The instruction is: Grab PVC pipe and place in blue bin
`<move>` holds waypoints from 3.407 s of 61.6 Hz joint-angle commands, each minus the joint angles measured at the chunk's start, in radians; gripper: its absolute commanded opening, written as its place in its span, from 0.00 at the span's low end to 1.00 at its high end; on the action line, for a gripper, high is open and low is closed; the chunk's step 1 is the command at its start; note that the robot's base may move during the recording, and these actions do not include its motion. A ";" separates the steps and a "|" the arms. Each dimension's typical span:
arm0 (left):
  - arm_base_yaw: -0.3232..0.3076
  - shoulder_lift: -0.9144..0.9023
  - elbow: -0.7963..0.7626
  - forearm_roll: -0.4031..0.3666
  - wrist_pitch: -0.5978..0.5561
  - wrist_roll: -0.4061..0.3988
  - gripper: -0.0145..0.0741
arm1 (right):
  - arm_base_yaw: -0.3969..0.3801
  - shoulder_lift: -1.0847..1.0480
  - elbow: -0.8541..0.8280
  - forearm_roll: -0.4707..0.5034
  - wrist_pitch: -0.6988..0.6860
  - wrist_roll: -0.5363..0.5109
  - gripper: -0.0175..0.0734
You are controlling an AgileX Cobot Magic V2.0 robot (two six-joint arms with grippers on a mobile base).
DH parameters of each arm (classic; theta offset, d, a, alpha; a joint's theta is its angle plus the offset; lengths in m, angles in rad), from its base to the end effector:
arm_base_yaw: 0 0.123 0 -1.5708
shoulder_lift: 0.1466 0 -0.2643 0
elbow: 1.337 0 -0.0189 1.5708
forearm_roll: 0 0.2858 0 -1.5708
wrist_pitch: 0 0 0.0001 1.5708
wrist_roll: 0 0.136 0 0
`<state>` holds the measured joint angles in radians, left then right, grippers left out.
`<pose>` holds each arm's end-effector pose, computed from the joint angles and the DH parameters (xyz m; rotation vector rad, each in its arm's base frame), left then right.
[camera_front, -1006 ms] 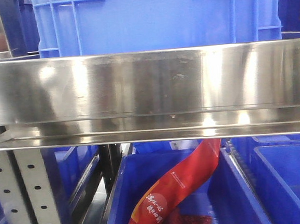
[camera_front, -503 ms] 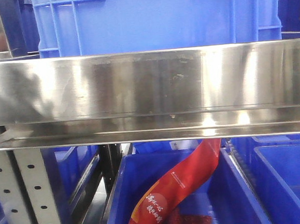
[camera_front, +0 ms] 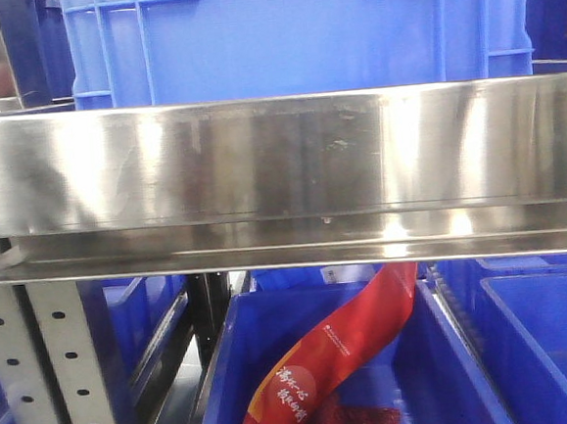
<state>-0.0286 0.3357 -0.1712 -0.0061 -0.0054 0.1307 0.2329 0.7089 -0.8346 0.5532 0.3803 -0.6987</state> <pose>0.1878 -0.0054 0.2325 0.1257 1.6384 0.0734 0.2220 0.0800 0.3860 -0.4875 1.6158 0.2065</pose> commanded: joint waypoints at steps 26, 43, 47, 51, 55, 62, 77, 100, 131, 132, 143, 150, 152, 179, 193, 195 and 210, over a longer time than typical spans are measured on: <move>0.002 -0.004 0.062 -0.086 -0.144 -0.002 0.04 | -0.005 -0.007 0.001 -0.003 -0.013 0.000 0.01; 0.002 -0.004 0.062 -0.088 -0.171 -0.002 0.04 | -0.005 -0.007 0.001 -0.003 -0.013 0.000 0.01; 0.004 -0.004 0.062 -0.088 -0.171 -0.002 0.04 | -0.005 -0.007 0.001 -0.003 -0.013 0.000 0.01; 0.006 -0.004 0.062 -0.088 -0.171 -0.002 0.04 | -0.005 -0.007 0.001 -0.003 -0.013 0.000 0.01; 0.005 -0.006 0.062 -0.078 -0.171 -0.002 0.04 | -0.005 -0.007 0.001 -0.003 -0.013 0.000 0.01; 0.005 -0.042 0.066 -0.078 -0.174 -0.002 0.04 | -0.005 -0.007 0.001 -0.003 -0.013 0.000 0.01; 0.005 -0.108 0.086 -0.074 -0.166 -0.002 0.04 | -0.005 -0.007 0.001 -0.003 -0.013 0.000 0.01; 0.005 -0.112 0.136 -0.066 -0.175 -0.002 0.04 | -0.005 -0.007 0.001 -0.003 -0.013 0.000 0.01; 0.005 -0.199 0.171 -0.066 -0.163 -0.002 0.04 | -0.005 -0.007 0.001 -0.003 -0.013 0.000 0.01; 0.005 -0.199 0.171 -0.066 -0.155 -0.002 0.04 | -0.005 -0.007 0.001 -0.003 -0.013 0.000 0.01; 0.005 -0.199 0.171 -0.066 -0.133 -0.002 0.04 | -0.005 -0.007 0.001 -0.003 -0.013 0.000 0.01; 0.005 -0.199 0.171 -0.066 -0.133 -0.002 0.04 | -0.005 -0.007 0.001 -0.003 -0.013 0.000 0.01; 0.005 -0.199 0.171 -0.066 -0.133 -0.002 0.04 | -0.005 -0.007 0.001 -0.003 -0.013 0.000 0.01; 0.005 -0.199 0.171 -0.066 -0.139 -0.002 0.04 | -0.005 -0.007 0.001 -0.003 -0.013 0.000 0.01; 0.005 -0.199 0.171 -0.070 -0.141 -0.007 0.04 | -0.005 -0.007 0.001 -0.003 -0.013 0.000 0.01; 0.005 -0.199 0.171 -0.070 -0.141 -0.007 0.04 | -0.005 -0.007 0.001 -0.003 -0.013 0.000 0.01; 0.005 -0.199 0.171 -0.059 -0.129 -0.007 0.04 | -0.005 -0.007 0.001 -0.003 -0.013 0.000 0.01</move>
<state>-0.0272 0.1405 0.0004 -0.0702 -0.1321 0.1307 0.2329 0.7089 -0.8346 0.5532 0.3803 -0.6987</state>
